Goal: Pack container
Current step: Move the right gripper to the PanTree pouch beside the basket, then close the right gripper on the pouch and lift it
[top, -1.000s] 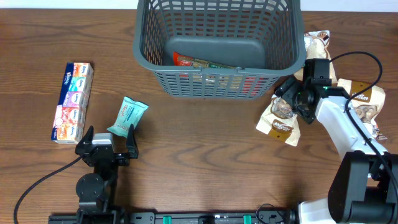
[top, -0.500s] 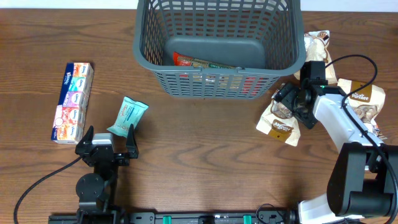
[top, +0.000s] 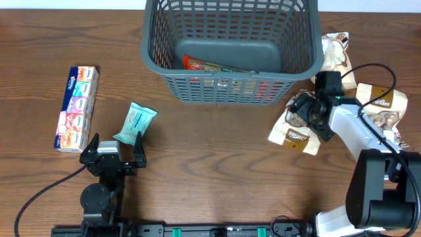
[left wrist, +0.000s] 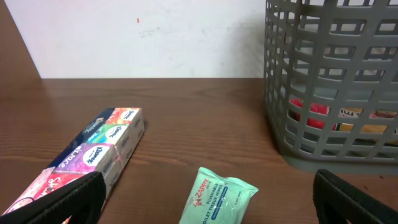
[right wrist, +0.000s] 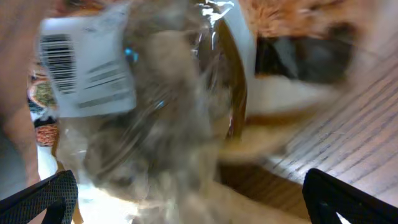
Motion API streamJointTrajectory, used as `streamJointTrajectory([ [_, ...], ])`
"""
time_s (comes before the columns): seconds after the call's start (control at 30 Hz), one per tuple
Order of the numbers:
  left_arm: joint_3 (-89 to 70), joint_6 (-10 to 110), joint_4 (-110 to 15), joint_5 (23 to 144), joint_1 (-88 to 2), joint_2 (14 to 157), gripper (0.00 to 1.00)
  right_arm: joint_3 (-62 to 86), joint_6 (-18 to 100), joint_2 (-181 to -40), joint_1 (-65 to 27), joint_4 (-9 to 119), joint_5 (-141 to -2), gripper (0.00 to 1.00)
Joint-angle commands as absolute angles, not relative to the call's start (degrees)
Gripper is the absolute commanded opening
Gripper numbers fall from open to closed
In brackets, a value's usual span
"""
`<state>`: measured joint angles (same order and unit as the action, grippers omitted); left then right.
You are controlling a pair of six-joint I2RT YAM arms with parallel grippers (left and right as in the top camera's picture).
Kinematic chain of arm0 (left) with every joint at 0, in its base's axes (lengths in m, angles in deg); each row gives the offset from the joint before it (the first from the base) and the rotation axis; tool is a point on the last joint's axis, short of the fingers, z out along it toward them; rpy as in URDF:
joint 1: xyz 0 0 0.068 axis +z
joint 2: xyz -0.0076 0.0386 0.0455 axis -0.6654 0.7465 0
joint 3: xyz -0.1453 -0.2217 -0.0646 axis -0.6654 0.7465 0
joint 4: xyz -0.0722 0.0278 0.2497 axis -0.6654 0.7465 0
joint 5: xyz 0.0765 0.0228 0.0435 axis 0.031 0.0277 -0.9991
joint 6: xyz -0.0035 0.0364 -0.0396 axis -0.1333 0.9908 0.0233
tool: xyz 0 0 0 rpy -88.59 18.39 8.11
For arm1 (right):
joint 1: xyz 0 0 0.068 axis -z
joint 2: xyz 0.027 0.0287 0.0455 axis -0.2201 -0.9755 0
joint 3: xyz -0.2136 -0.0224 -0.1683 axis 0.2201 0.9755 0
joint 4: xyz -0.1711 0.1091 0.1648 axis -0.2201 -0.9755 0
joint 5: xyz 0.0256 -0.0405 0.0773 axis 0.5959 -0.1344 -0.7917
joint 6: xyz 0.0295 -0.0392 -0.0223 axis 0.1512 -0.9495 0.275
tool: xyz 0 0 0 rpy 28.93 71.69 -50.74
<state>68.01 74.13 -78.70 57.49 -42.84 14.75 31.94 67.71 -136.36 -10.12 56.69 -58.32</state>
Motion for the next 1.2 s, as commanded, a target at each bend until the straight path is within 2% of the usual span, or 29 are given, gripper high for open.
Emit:
streamJointTrajectory([
  [0.0, 69.8, 73.8, -78.0, 58.5, -42.8, 14.4, 0.99, 34.9, 68.7, -137.1, -10.6, 58.8, -57.6, 0.99],
  [0.1, 69.8, 73.8, -78.0, 58.5, -42.8, 14.4, 0.99, 36.8, 68.7, -137.1, -10.6, 60.3, -57.7, 0.96],
  [0.17, 69.8, 73.8, -78.0, 58.5, -42.8, 14.4, 0.99, 37.5, 68.7, -137.1, -10.6, 60.8, -57.7, 0.86],
  [0.47, 69.8, 73.8, -78.0, 58.5, -42.8, 14.4, 0.99, 38.0, 68.7, -137.1, -10.6, 61.5, -57.7, 0.04],
  [0.5, 69.8, 73.8, -78.0, 58.5, -42.8, 14.4, 0.99, 38.0, 68.7, -137.1, -10.6, 61.6, -57.7, 0.01],
  [0.9, 69.8, 73.8, -78.0, 58.5, -42.8, 14.4, 0.99, 33.2, 62.9, -133.2, -10.5, 64.2, -58.8, 0.01],
  [1.17, 69.8, 73.8, -78.0, 58.5, -42.8, 14.4, 0.99, 23.9, 59.0, -122.7, -10.1, 61.1, -49.0, 0.01],
])
